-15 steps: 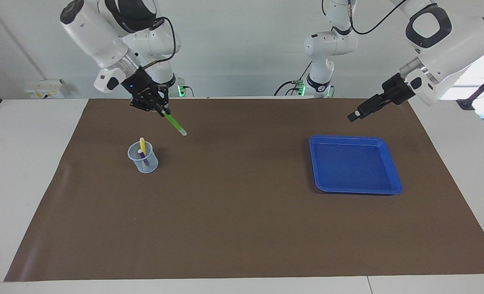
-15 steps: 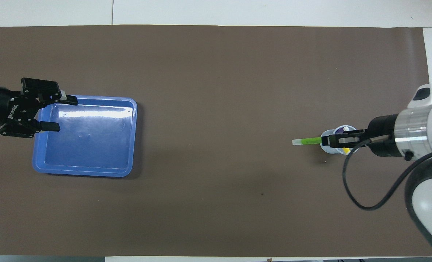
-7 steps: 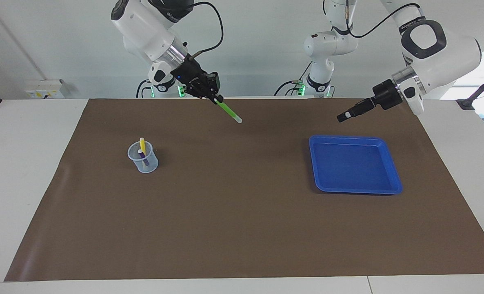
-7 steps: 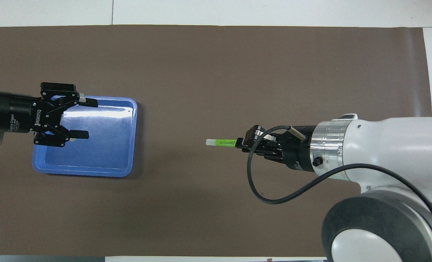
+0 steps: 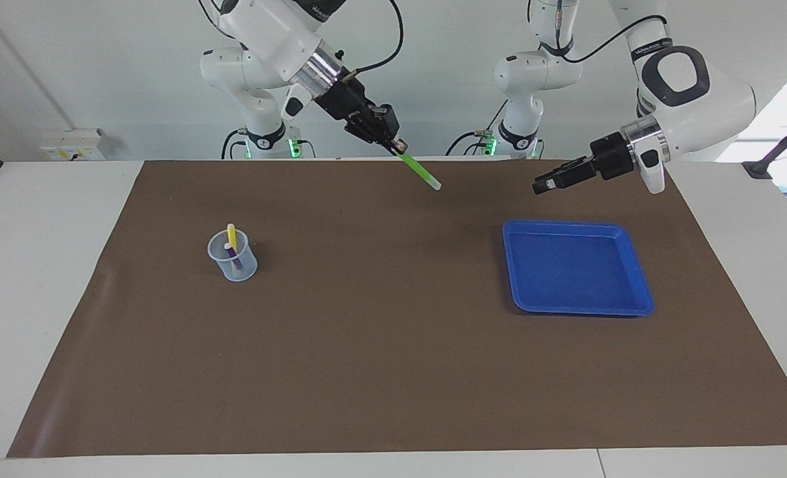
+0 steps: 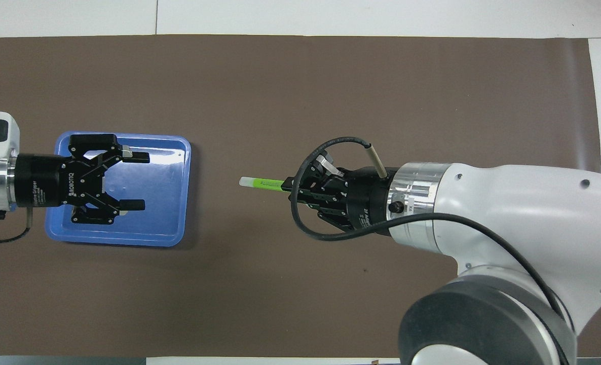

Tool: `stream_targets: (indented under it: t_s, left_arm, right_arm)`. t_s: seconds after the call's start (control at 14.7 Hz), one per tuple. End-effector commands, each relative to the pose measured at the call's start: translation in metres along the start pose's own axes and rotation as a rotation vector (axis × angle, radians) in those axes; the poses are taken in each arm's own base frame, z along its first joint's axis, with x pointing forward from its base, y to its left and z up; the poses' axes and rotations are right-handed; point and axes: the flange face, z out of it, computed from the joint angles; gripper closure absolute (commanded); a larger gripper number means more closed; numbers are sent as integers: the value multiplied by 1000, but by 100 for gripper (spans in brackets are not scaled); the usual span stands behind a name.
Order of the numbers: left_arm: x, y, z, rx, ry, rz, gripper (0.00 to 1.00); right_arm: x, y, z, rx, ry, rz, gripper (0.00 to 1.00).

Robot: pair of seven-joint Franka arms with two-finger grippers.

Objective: Right arm passes pens to left for tray arrangement
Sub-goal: 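Lift the green pen toward the tray while the left gripper opens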

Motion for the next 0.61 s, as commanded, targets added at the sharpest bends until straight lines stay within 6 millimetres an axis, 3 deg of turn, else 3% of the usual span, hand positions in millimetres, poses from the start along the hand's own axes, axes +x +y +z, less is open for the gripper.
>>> stream_targets:
  t_s: [0.0, 0.2, 0.41, 0.55]
  left_arm:
    - [-2, -13, 7, -107, -11, -110, 0]
    - [1, -19, 13, -154, -35, -170, 0]
    - [-6, -14, 30, -144, -47, -194, 0]
    - [-7, -15, 32, -141, -54, -204, 0]
  right_arm:
    - [-13, -17, 21, 32, -42, 87, 100]
    - [-28, -20, 44, 51, -52, 137, 100]
    - [-47, -20, 67, 78, -55, 191, 100]
    - [-50, -18, 80, 73, -67, 209, 100]
